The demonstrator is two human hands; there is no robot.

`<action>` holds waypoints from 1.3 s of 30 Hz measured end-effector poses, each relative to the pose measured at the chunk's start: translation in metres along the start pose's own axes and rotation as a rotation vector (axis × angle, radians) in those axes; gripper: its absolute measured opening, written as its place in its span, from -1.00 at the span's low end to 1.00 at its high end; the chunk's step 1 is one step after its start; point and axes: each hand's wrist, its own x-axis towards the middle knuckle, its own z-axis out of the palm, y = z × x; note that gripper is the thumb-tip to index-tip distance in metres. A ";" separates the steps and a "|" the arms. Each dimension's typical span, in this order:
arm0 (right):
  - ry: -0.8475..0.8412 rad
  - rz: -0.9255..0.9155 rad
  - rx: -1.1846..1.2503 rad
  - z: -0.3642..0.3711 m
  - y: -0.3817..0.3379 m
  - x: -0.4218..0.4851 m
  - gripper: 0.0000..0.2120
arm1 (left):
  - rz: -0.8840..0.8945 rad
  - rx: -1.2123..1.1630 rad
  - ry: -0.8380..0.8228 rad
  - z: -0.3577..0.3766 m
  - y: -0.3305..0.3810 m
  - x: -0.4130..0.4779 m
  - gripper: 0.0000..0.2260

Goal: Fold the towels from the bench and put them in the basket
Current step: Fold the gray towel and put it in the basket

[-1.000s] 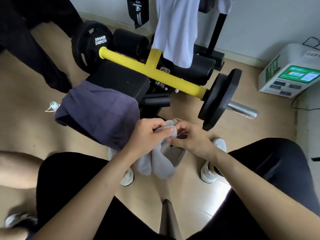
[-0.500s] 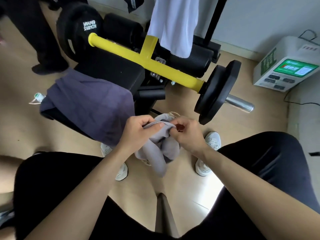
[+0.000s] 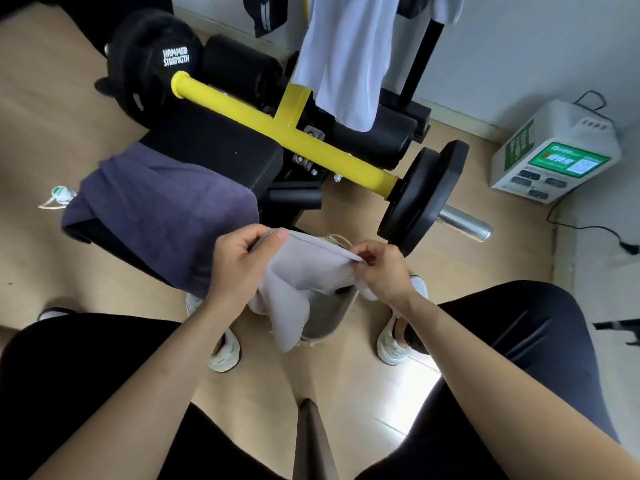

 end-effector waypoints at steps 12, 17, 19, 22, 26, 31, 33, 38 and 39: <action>-0.266 -0.176 0.021 -0.043 -0.016 0.006 -0.65 | -0.136 0.030 0.323 -0.018 -0.011 0.021 -0.74; -0.147 -0.121 -0.027 -0.057 -0.007 0.008 -0.69 | -0.161 0.074 0.381 -0.019 -0.019 0.024 -0.78; -0.099 -0.102 0.019 -0.063 -0.005 0.009 -0.78 | -0.172 0.088 0.410 -0.023 -0.020 0.028 -0.78; -0.053 -0.076 0.012 -0.071 -0.003 0.011 -0.90 | -0.166 0.096 0.442 -0.027 -0.022 0.031 -0.78; 0.015 -0.058 0.011 -0.075 0.004 0.014 -0.89 | -0.184 0.085 0.478 -0.027 -0.026 0.033 -0.76; 0.068 -0.019 0.157 -0.072 0.009 0.017 -0.87 | -0.210 0.100 0.454 -0.026 -0.027 0.033 -0.78; 0.056 -0.014 0.266 -0.066 0.006 0.016 -0.92 | -0.209 0.093 0.356 -0.020 -0.023 0.030 -0.81; -0.022 -0.008 0.557 -0.045 -0.013 0.006 -0.88 | -0.178 0.094 0.066 0.009 -0.013 0.013 -0.81; -0.048 -0.011 0.590 -0.040 -0.016 0.004 -0.88 | -0.151 0.096 0.009 0.014 -0.013 0.010 -0.79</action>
